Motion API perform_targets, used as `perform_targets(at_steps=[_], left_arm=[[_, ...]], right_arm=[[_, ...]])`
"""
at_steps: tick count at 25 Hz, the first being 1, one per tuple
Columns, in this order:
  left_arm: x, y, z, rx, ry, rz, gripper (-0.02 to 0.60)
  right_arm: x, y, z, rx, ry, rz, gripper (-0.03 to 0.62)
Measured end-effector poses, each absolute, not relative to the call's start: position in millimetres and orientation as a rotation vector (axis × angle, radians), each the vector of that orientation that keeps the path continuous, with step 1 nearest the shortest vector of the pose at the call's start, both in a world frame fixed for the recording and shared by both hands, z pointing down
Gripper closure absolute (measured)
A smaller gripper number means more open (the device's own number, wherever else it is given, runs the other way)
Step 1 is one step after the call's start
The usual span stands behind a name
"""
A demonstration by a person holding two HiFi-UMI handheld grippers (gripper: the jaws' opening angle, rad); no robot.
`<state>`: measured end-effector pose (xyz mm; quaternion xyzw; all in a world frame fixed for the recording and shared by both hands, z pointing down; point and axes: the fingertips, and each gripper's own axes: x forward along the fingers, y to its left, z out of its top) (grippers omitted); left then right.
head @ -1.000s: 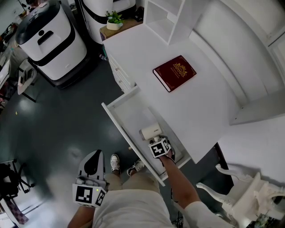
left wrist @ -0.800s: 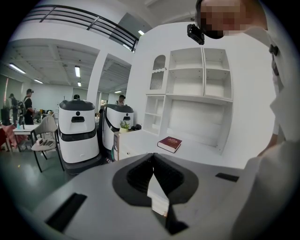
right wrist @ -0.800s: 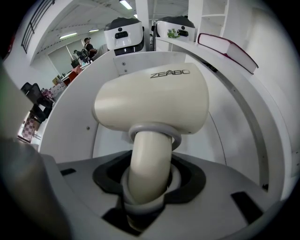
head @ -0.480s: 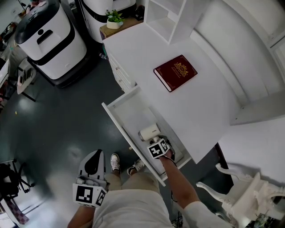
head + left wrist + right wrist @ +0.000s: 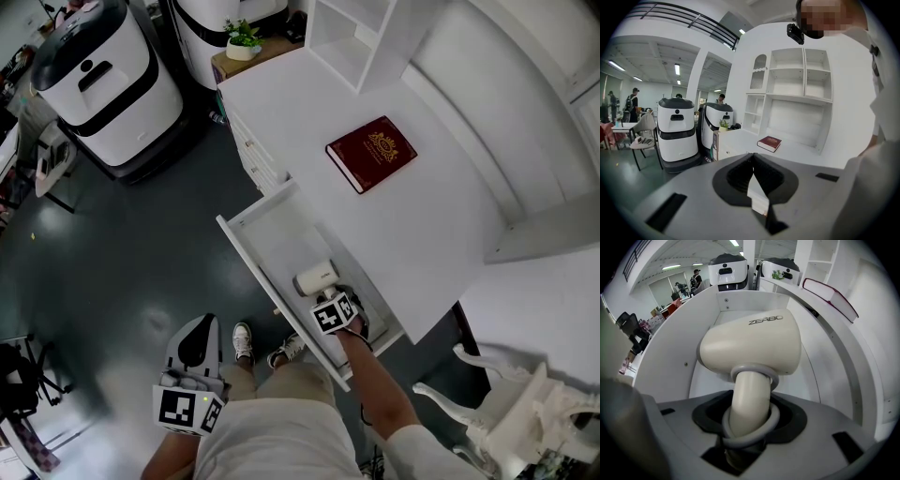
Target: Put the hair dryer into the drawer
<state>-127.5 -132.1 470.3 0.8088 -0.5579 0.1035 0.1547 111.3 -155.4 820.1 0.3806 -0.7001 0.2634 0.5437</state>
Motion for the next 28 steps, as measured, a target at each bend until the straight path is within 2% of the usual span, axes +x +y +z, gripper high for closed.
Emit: perform_targets(at_steps=[28], left_arm=[[-128.7, -124.7, 474.4, 2.306, -1.596, 0.294, 0.566]], right_arm=[[114.6, -157.8, 818.5, 0.946, -1.637, 0.576, 0.359]])
